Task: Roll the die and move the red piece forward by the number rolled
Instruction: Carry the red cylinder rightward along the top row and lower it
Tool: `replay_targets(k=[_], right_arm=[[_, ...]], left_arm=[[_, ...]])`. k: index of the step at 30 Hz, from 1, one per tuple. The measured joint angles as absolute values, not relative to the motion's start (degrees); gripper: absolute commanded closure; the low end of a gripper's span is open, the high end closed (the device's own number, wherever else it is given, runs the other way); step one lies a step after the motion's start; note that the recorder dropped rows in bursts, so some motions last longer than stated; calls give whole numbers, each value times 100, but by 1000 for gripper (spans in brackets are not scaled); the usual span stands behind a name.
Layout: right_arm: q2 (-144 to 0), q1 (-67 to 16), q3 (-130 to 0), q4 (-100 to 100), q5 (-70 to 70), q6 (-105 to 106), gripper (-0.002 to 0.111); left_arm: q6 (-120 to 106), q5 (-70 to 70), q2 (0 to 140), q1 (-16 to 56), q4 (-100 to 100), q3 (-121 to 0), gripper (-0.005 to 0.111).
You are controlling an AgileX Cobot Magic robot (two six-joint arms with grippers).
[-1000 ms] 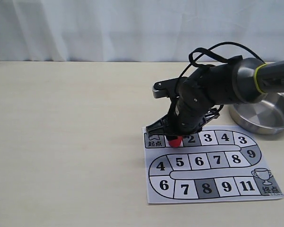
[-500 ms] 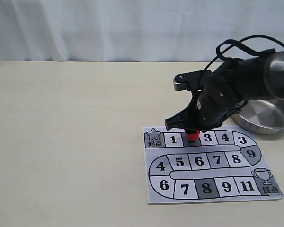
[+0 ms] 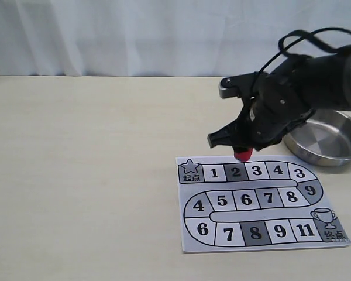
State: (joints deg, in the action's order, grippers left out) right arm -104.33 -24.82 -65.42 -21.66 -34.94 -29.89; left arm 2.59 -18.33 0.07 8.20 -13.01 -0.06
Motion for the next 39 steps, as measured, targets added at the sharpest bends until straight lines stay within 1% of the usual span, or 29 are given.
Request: replay_targets(k=[3,7,13,23,32,36,39], right_arm=[[-10114,-2407,-6600,-2228,-3655,-2954,104],[-10055,-2220,-6457,-2290,-3736,-2943,104],[-10355,-1966,-6018,-2301,-3355,-2943,104],[-10798,-1950,-5992,-2301,-2925,-2943,104],[-9960,-1921,-6229,-2510,-3392,-2943,104],[-9873,-1700,-6215,-2528,-3505,-2943,104],[-10015,-1433,-5939,-2550,-3326,-2943,104]], left_arm=[[259,-1833,7,820,-1301,-6,107],[259,-1833,7,820,-1301,-6,107],[259,-1833,7,820,-1301,-6,107],[259,-1833,7,820,-1301,-6,107],[259,-1833,7,820,-1301,-6,107],[259,-1833,7,820,-1301,-6,107],[259,-1833,7,820,-1301,-6,107]])
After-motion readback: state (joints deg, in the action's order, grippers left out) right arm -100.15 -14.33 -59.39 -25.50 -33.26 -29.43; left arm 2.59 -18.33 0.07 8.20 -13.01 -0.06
